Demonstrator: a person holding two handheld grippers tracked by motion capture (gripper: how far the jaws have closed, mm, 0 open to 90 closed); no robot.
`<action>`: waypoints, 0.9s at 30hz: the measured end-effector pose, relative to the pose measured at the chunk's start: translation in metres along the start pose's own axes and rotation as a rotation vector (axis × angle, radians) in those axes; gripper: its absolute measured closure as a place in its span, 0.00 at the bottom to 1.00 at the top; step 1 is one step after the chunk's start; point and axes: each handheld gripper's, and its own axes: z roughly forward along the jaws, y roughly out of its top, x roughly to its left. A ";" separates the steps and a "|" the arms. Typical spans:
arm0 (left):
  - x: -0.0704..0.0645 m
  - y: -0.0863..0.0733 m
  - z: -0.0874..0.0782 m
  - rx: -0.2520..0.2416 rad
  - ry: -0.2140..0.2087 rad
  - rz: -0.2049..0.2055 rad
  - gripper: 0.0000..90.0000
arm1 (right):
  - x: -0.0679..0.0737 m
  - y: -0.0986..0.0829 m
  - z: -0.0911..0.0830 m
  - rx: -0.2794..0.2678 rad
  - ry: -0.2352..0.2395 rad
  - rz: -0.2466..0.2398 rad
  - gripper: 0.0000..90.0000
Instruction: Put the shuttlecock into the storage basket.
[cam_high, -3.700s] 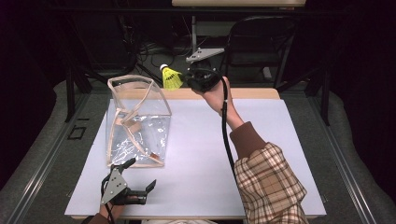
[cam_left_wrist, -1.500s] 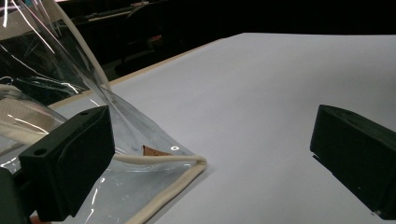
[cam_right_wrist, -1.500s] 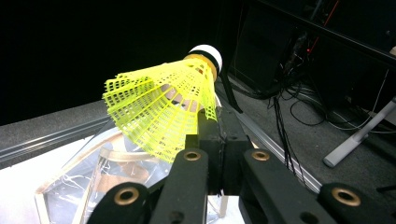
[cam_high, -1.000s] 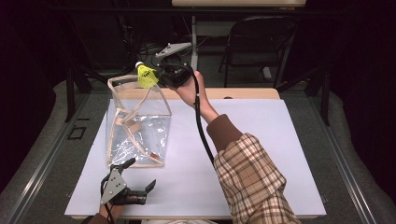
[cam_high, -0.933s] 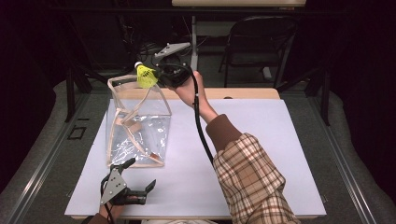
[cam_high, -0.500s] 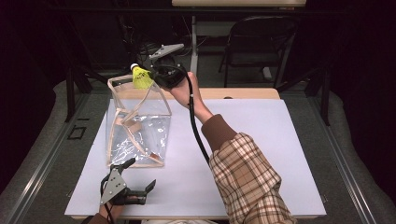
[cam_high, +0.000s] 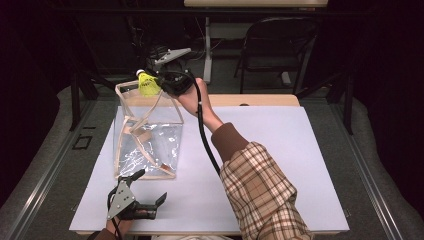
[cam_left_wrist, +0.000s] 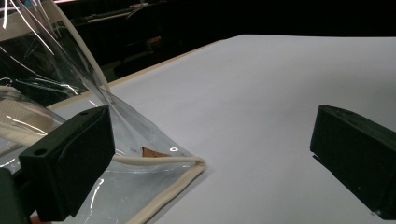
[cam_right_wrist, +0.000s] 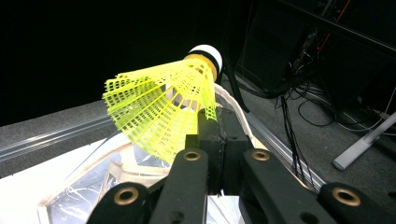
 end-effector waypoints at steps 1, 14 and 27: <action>0.000 0.000 0.000 -0.001 0.001 0.000 0.00 | 0.000 0.000 0.001 0.001 0.000 -0.001 1.00; 0.000 0.000 0.000 0.000 -0.001 -0.001 0.00 | 0.003 0.001 0.009 0.011 0.000 -0.001 1.00; 0.000 0.000 -0.001 -0.003 0.000 -0.003 0.00 | 0.006 0.000 0.018 0.025 0.000 0.000 1.00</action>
